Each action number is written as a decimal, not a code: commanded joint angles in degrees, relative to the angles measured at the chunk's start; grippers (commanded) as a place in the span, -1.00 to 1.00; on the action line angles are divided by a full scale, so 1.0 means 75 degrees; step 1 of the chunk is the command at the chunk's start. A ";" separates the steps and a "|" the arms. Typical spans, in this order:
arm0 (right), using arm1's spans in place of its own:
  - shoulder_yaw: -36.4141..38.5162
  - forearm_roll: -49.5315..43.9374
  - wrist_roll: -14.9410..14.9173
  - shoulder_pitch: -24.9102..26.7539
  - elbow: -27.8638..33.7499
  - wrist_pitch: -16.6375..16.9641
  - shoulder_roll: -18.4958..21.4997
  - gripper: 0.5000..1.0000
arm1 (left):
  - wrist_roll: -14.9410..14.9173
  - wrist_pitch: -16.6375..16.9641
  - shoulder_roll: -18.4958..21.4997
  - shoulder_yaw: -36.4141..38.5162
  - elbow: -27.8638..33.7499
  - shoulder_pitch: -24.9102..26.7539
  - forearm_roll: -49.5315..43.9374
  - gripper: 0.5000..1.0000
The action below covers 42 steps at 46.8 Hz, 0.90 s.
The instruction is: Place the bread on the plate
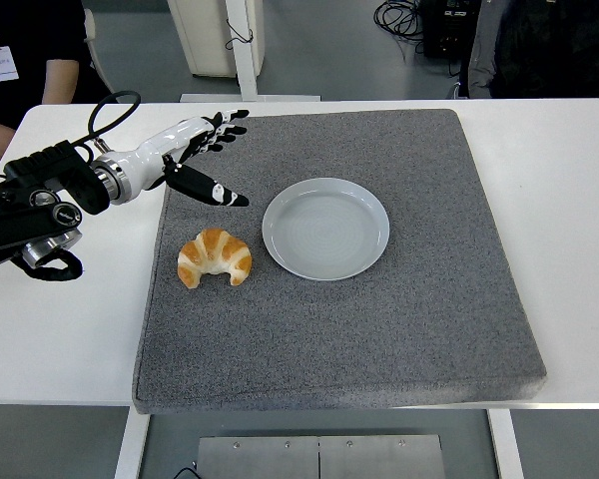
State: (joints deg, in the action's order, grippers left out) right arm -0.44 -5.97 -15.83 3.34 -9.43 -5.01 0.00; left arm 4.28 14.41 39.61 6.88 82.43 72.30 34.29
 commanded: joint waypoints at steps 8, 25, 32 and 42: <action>0.0000 -0.0001 0.0002 0.0000 -0.0009 0.0000 0.0000 1.00 | -0.0043 -0.0022 0.0378 0.0302 0.0399 0.0052 0.1076 0.85; 0.0000 -0.0001 0.0002 -0.0011 -0.0009 0.0000 0.0000 1.00 | -0.0020 -0.0233 0.0648 0.1017 0.0669 0.0661 0.1123 0.85; 0.0000 -0.0001 0.0002 -0.0011 -0.0009 0.0000 0.0000 1.00 | -0.0020 -0.0233 0.0613 0.1040 0.0810 0.0556 0.1346 0.85; 0.0012 -0.0001 0.0002 -0.0011 0.0003 0.0000 0.0000 1.00 | -0.0008 -0.0198 0.0625 0.1275 0.0798 0.0462 0.1463 0.85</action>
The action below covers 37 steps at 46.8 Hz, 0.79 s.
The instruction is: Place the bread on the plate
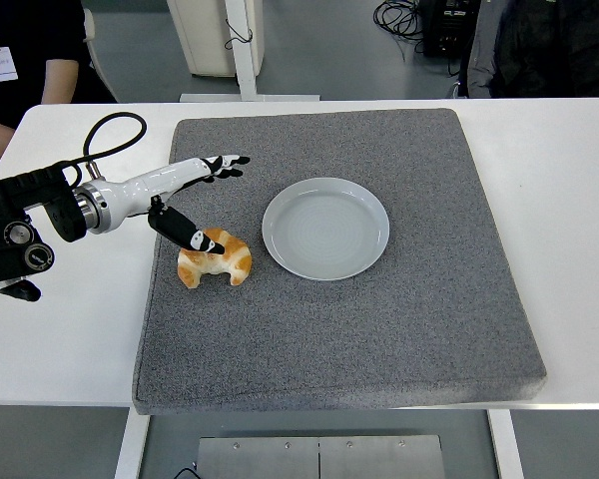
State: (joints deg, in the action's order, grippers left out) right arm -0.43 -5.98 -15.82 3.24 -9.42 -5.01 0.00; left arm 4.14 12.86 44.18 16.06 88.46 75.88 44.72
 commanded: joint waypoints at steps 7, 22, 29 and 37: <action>0.0011 0.0000 0.0000 0.0001 0.0002 0.0000 0.0000 1.00 | 0.0023 0.0055 0.0039 0.0027 -0.0040 -0.0356 0.0436 0.85; 0.0011 0.0000 0.0000 0.0001 -0.0010 0.0000 0.0000 1.00 | 0.0105 0.0312 -0.0066 -0.0255 -0.0322 -0.0930 0.0600 0.83; 0.0011 0.0000 0.0000 0.0001 -0.0010 0.0000 0.0000 1.00 | 0.0117 0.0383 -0.0230 -0.0302 -0.0368 -0.0989 0.0612 0.79; 0.0011 0.0000 0.0000 0.0001 -0.0010 0.0000 0.0000 1.00 | 0.0327 0.0547 -0.0406 -0.0313 -0.0497 -0.1188 0.0940 0.74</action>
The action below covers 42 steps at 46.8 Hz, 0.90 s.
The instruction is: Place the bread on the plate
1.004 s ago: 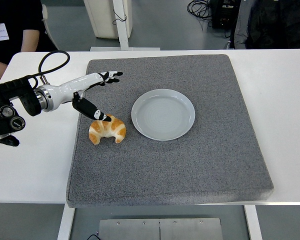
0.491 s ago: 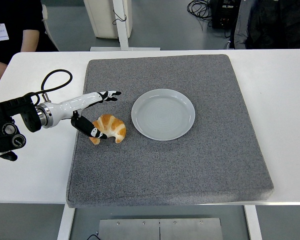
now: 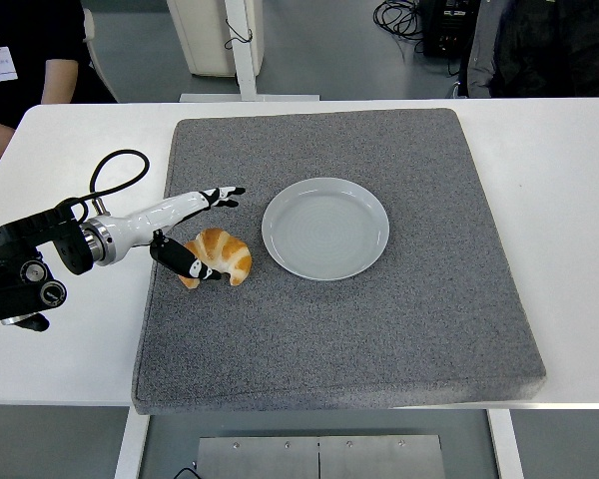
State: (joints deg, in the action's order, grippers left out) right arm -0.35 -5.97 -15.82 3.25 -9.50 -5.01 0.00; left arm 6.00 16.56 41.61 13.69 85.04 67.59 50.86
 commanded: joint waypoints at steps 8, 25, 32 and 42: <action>0.0000 0.0000 0.0000 0.0024 0.0000 0.0000 0.0000 1.00 | 0.0196 0.0147 -0.0157 0.0002 -0.0182 -0.0258 0.0297 0.70; 0.0000 0.0000 0.0000 0.0012 0.0000 0.0000 0.0000 1.00 | 0.0524 0.0264 -0.0309 -0.0009 -0.0604 -0.0445 0.0274 0.69; 0.0000 0.0000 0.0000 0.0024 0.0000 0.0000 0.0000 1.00 | 0.0606 0.0276 -0.0426 -0.0080 -0.0827 -0.0574 0.0274 0.69; 0.0000 0.0000 0.0000 0.0024 0.0001 0.0000 0.0000 1.00 | 0.0595 0.0276 -0.0462 -0.0197 -0.0862 -0.0680 0.0286 0.61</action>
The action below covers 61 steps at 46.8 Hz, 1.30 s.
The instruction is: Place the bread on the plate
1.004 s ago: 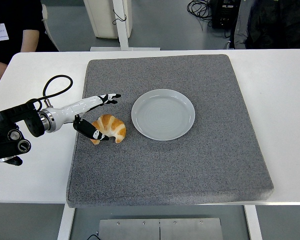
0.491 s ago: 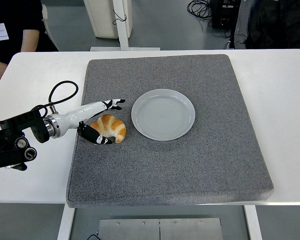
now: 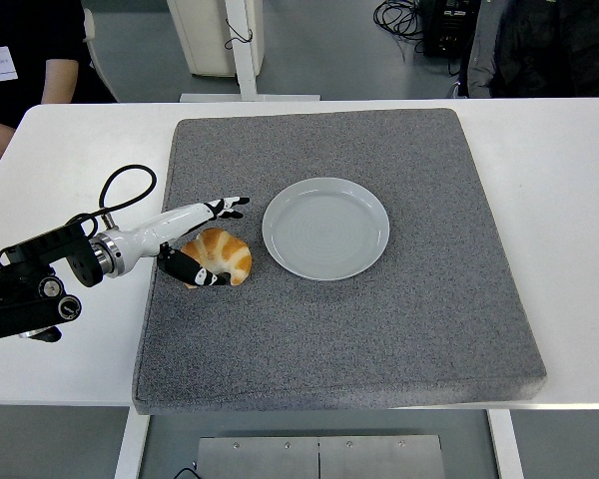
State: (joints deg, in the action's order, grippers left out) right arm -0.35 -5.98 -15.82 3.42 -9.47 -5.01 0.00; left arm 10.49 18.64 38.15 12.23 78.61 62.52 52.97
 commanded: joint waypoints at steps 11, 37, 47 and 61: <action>0.0000 0.0000 0.0000 0.0001 -0.0003 0.0000 0.0000 1.00 | 0.0007 -0.0001 0.0011 -0.0013 -0.0052 -0.0004 0.0004 0.49; 0.0000 0.0000 0.0000 0.0025 0.0008 -0.0012 0.0000 1.00 | 0.0101 -0.0083 0.0035 -0.0001 -0.0063 -0.0016 -0.0007 -0.92; -0.0012 0.0000 0.0000 0.0025 0.0008 -0.0012 0.0000 1.00 | 0.0183 -0.0119 0.0082 -0.0001 -0.0063 0.0054 -0.0019 -1.00; -0.0012 0.0000 0.0000 0.0025 0.0008 -0.0023 0.0000 1.00 | 0.0253 -0.0154 0.0117 -0.0142 -0.0063 0.0265 -0.0136 -1.00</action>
State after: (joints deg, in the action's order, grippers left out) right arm -0.43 -5.98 -15.82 3.55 -9.40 -5.12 0.00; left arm 12.23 17.50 38.94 11.33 78.13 64.04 52.05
